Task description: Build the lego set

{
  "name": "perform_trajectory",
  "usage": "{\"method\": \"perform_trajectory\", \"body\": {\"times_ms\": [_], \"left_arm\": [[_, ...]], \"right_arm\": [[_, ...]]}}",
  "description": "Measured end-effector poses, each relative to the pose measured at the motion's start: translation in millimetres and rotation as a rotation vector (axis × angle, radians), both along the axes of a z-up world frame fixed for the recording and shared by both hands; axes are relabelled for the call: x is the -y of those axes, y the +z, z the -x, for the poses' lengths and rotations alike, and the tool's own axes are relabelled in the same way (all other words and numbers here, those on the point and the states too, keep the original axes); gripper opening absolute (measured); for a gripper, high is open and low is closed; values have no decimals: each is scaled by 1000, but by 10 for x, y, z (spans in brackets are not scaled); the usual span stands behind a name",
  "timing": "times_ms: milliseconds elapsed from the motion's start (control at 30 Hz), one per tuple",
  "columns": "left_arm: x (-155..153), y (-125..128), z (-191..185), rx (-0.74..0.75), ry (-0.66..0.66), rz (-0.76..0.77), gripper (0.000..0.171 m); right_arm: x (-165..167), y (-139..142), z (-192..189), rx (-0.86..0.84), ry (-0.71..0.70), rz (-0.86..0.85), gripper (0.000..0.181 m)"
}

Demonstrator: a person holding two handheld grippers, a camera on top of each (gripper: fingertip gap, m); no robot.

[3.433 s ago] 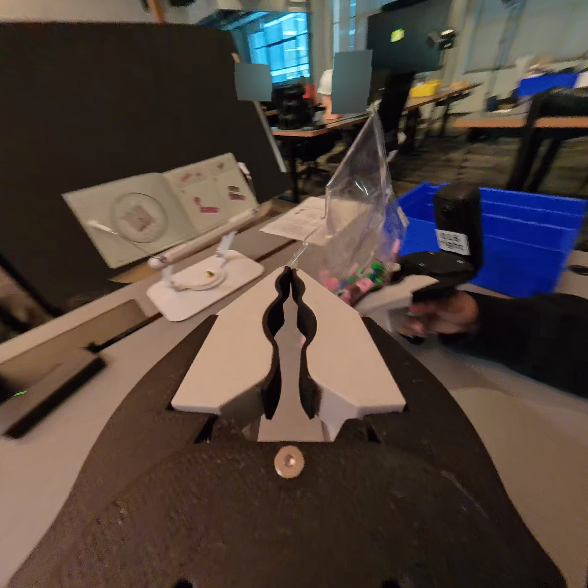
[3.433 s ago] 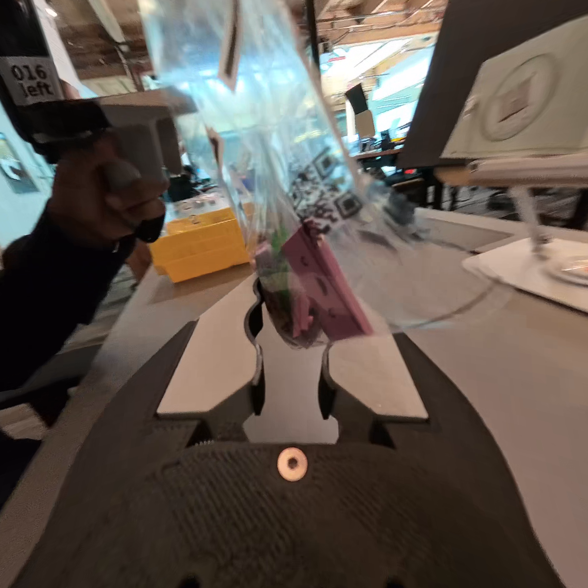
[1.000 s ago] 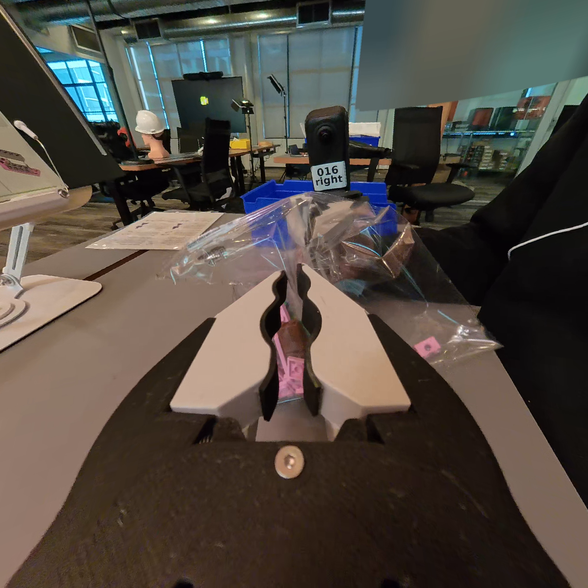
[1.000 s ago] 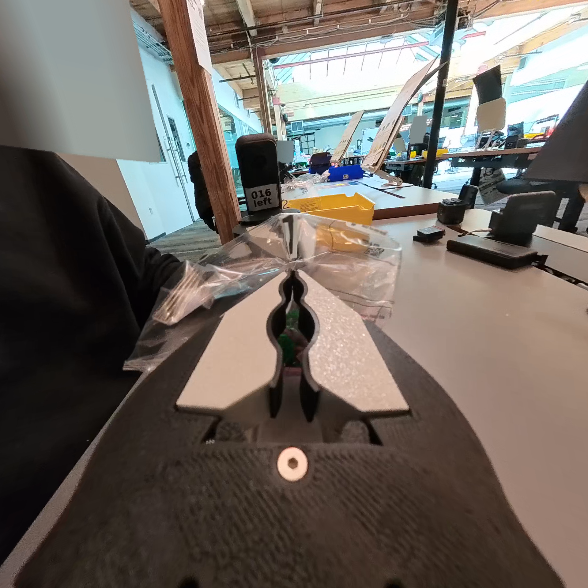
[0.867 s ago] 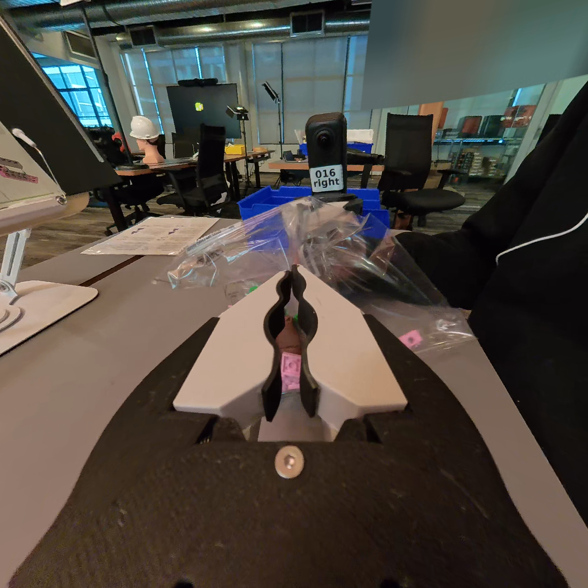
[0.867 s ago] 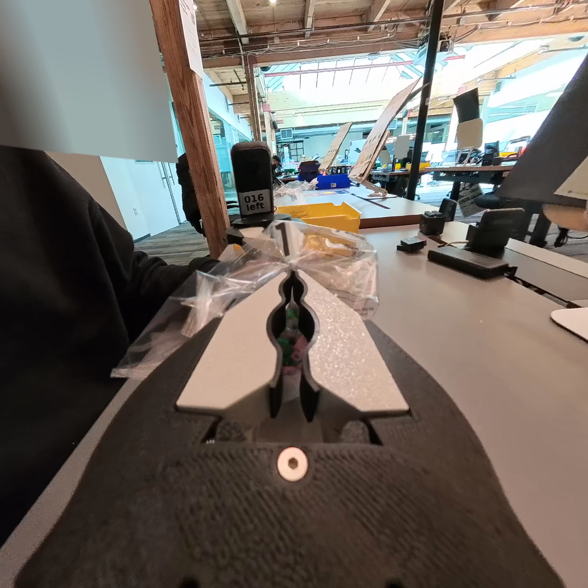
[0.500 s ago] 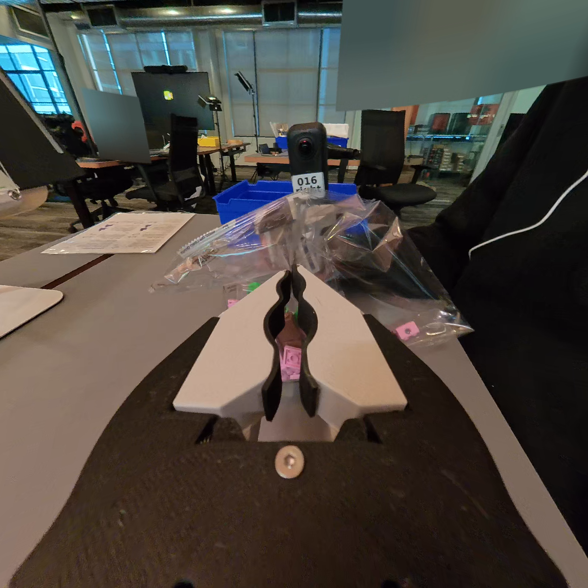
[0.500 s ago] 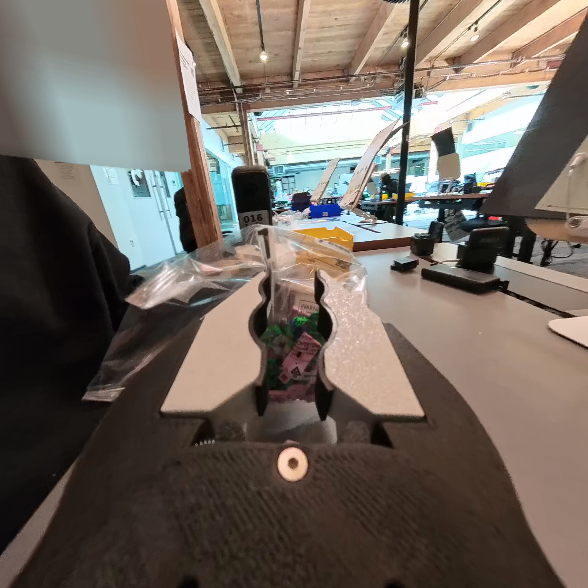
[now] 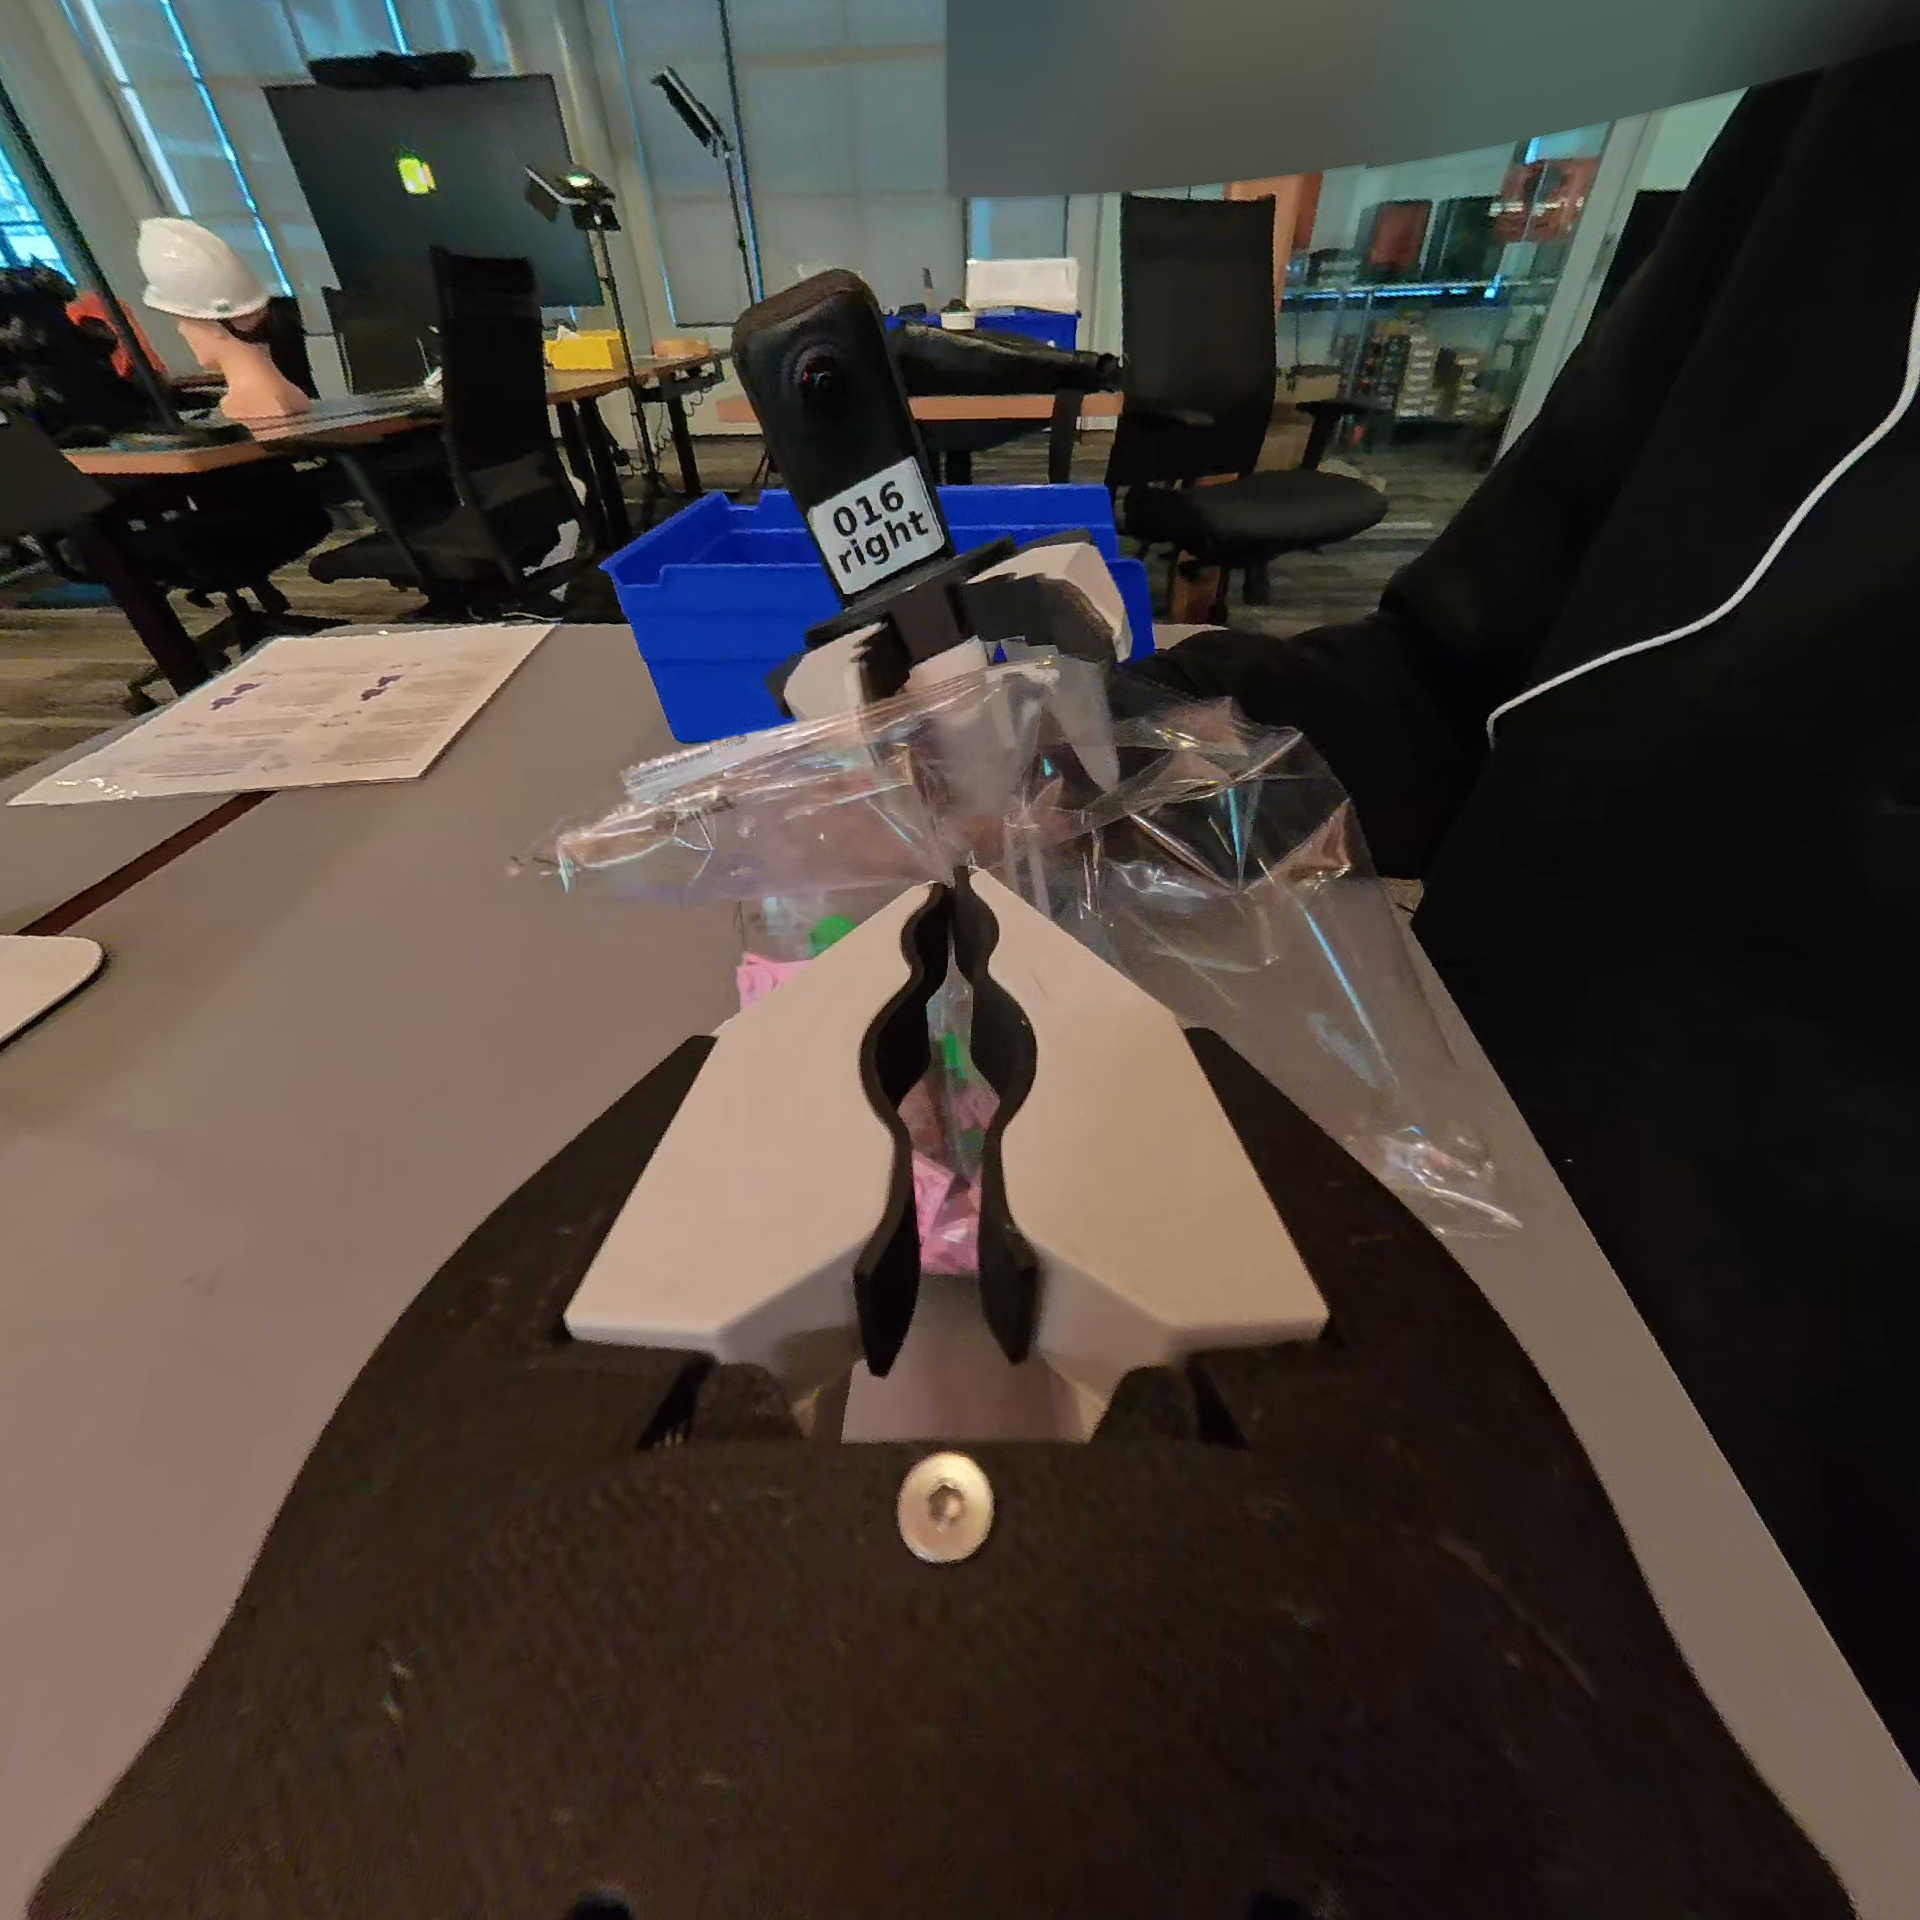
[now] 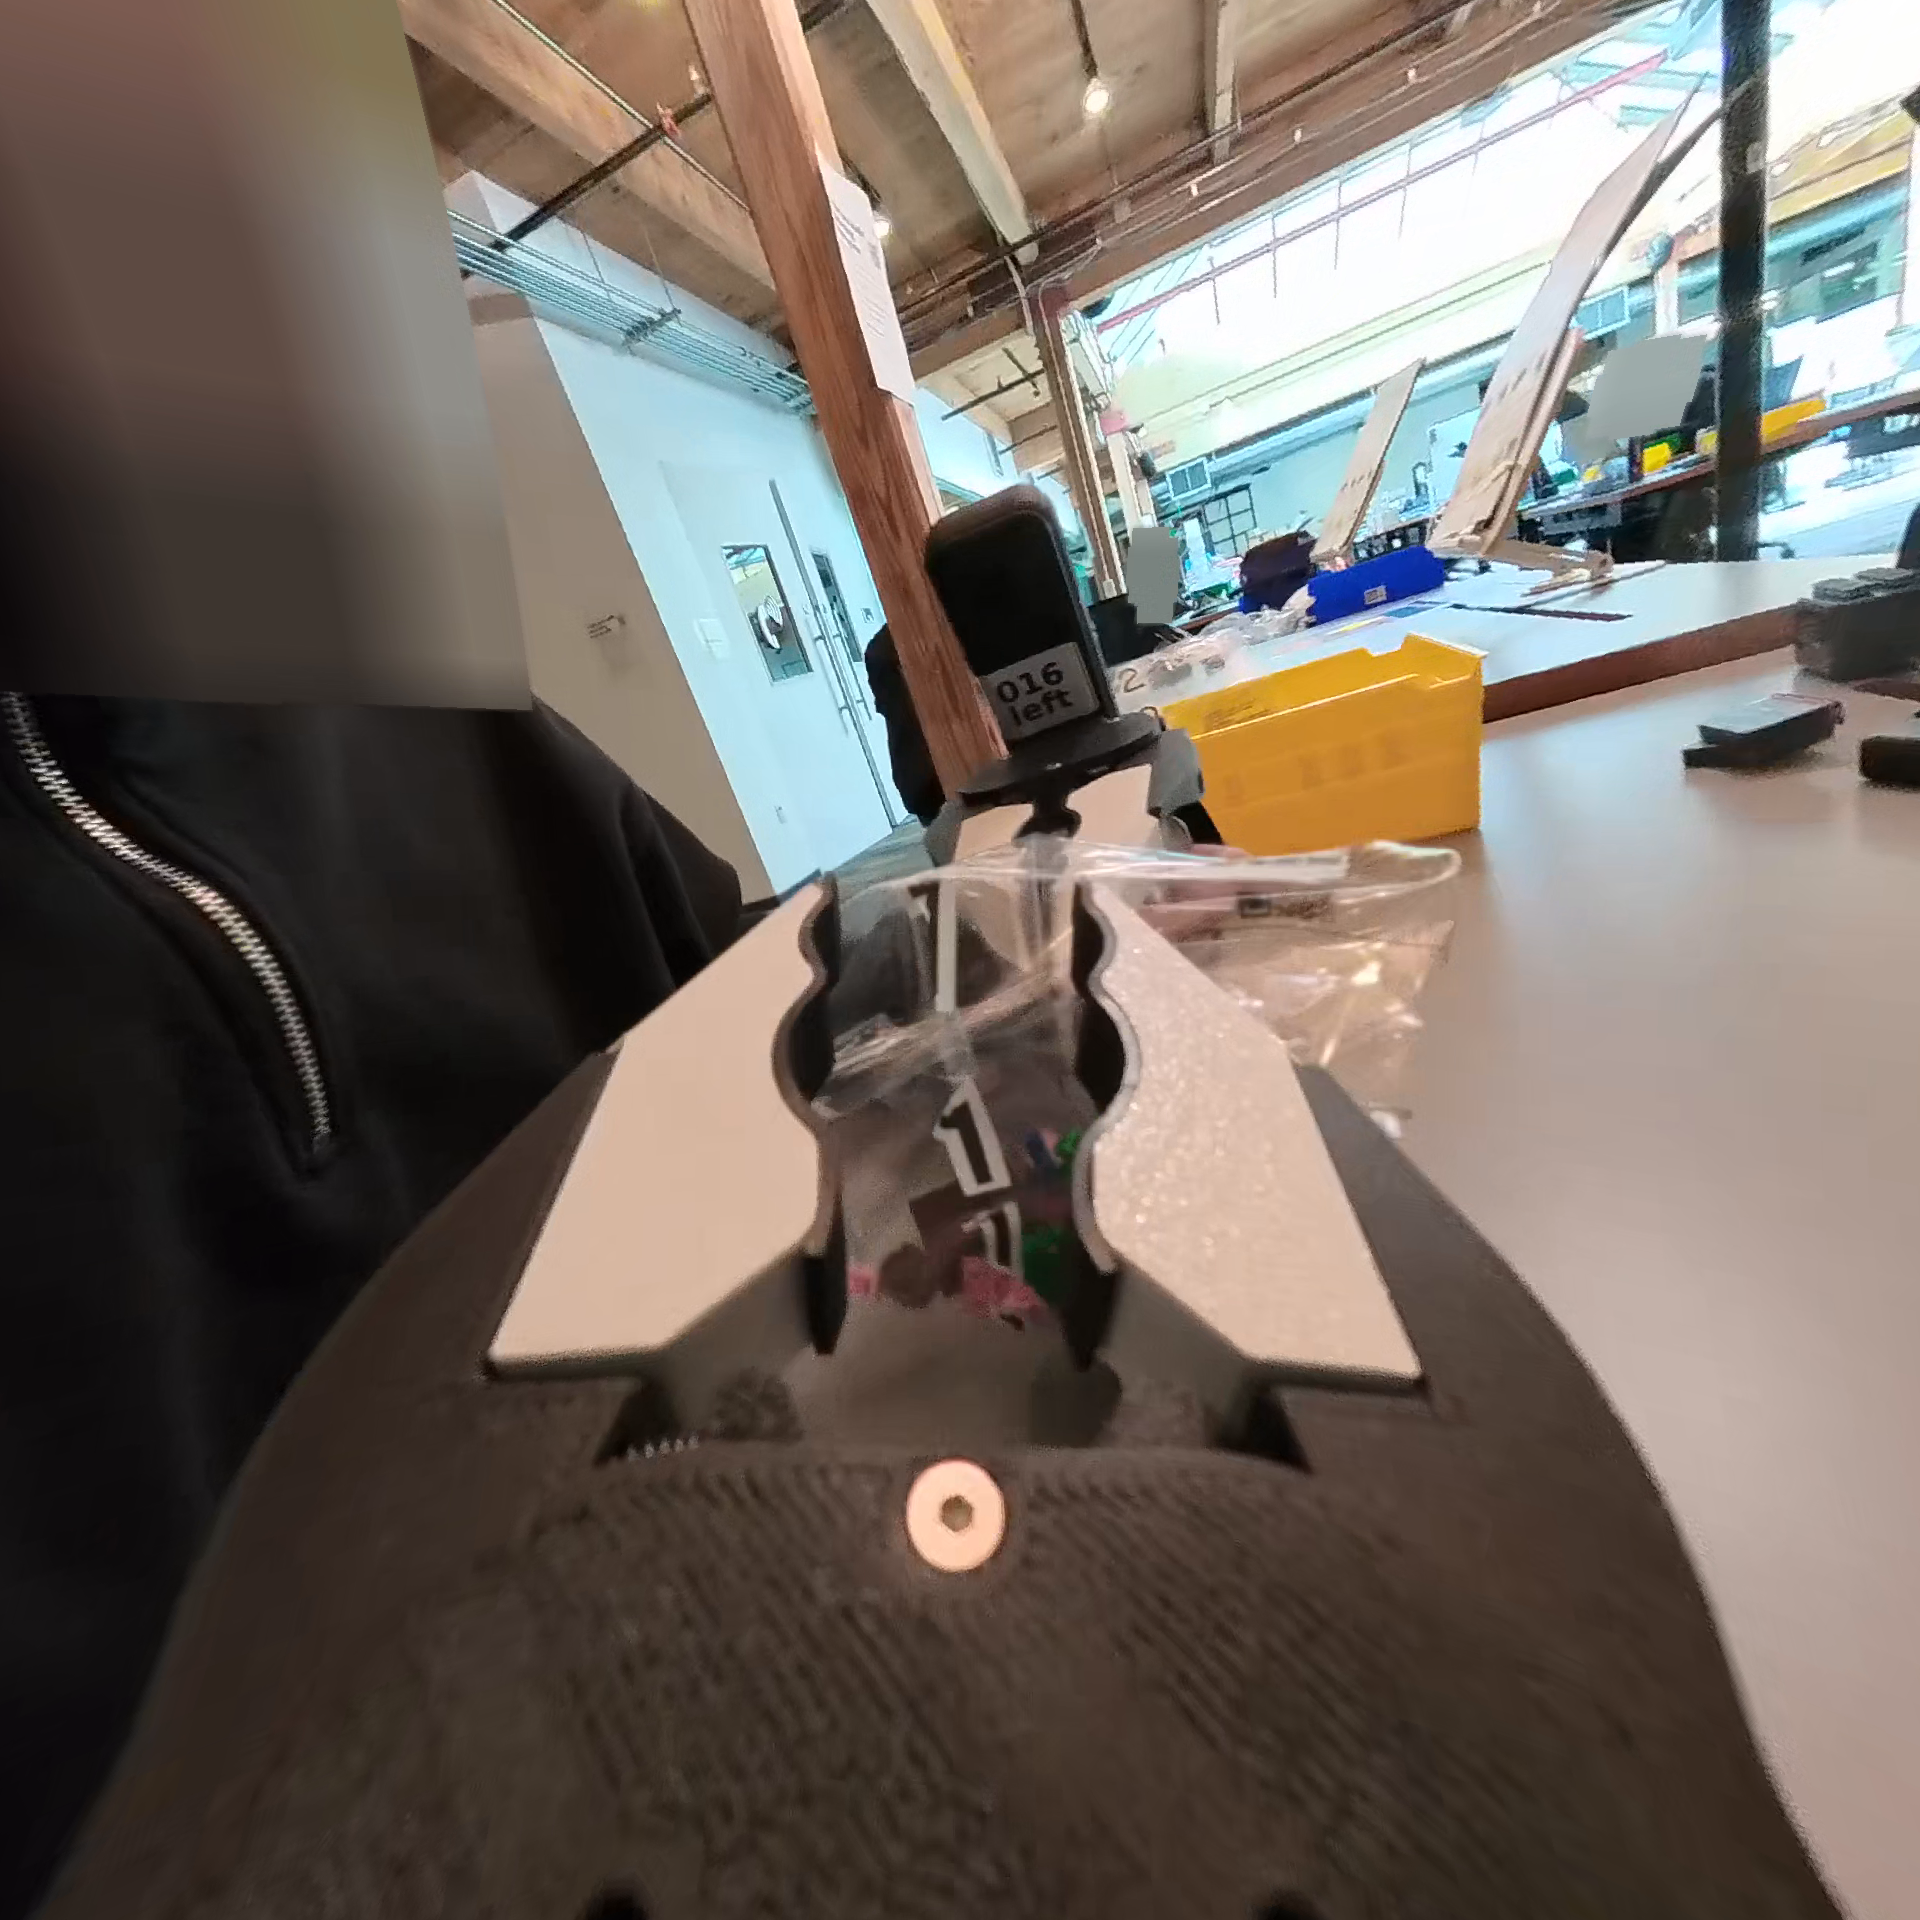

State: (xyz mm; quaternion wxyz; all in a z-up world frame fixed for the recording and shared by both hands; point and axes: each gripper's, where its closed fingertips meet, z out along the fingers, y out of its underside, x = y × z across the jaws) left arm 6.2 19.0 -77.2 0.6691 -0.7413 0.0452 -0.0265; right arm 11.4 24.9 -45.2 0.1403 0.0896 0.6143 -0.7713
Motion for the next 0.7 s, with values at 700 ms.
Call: {"method": "perform_trajectory", "body": {"times_ms": [700], "left_arm": [[54, 56, 124, 15, 55, -27, 0]], "right_arm": [[41, -103, 78, -61, -50, -108, 0]]}}
